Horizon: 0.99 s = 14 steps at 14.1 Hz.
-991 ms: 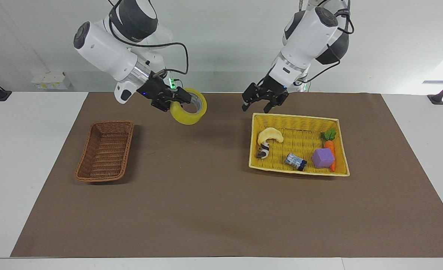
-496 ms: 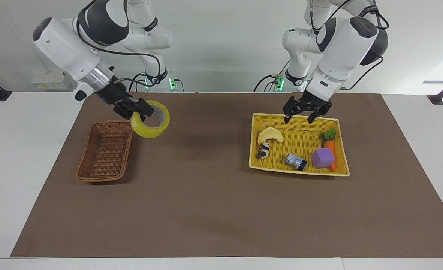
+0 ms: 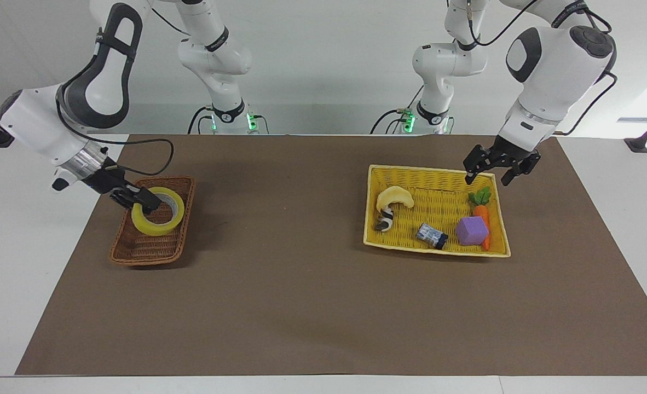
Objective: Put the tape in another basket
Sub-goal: 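Carry the tape with the right gripper and lower it into the wicker basket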
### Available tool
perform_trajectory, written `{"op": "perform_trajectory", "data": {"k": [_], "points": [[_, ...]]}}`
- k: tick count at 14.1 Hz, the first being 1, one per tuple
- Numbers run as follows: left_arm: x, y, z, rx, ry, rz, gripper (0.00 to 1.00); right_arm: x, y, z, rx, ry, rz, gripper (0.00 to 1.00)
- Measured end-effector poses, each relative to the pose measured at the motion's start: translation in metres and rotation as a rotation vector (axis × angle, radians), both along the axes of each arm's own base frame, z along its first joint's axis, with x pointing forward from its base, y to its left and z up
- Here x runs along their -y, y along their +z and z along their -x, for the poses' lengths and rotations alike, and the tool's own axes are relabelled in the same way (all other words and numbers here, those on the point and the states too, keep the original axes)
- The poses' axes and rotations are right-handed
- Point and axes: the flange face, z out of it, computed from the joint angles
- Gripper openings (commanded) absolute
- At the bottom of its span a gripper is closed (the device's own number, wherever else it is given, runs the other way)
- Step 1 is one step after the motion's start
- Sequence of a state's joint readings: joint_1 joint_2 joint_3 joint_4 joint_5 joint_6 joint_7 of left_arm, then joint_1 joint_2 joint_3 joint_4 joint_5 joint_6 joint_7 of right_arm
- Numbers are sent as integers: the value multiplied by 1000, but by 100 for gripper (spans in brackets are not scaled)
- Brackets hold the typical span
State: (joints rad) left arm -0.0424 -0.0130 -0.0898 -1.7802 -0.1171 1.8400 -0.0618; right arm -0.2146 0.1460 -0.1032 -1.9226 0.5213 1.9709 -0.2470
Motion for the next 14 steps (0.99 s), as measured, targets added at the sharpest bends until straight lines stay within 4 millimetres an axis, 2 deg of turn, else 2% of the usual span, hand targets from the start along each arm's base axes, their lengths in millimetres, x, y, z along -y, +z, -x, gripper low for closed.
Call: {"op": "perform_trajectory", "data": {"k": [4,6,8,12,14], "points": [[-2,4,3,-18,-38,-22,100,-1,-40,23,-22,116,-15,0],[-14,8,2,-18,-54,-50,100,11,-56,34,-11,182,0,0],[-28,13,3,-21,-54,-59,100,18,-58,36,2,206,3,0],[-54,44,5,-29,-43,-65,100,21,-60,38,18,247,9,0],[-60,56,7,-30,-51,-93,100,36,-69,43,33,282,5,0]]}}
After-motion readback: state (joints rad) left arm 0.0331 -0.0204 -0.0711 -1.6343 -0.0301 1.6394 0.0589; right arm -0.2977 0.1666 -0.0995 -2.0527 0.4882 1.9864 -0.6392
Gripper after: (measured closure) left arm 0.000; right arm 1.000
